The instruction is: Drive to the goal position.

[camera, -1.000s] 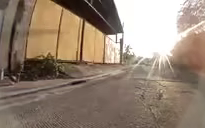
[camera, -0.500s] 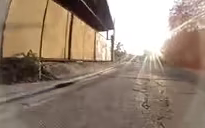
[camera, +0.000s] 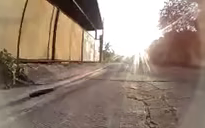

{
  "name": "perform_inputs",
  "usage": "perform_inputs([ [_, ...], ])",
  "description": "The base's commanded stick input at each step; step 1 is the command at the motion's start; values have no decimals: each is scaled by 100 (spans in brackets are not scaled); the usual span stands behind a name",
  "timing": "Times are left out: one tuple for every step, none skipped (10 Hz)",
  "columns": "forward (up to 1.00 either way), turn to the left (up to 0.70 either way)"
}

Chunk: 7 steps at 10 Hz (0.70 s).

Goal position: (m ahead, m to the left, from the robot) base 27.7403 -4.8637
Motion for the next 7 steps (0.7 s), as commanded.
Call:
perform_inputs([
  [100, 0],
  [100, 0],
  [100, 0],
  [100, -5],
  [100, -26],
  [100, -40],
  [100, -40],
])
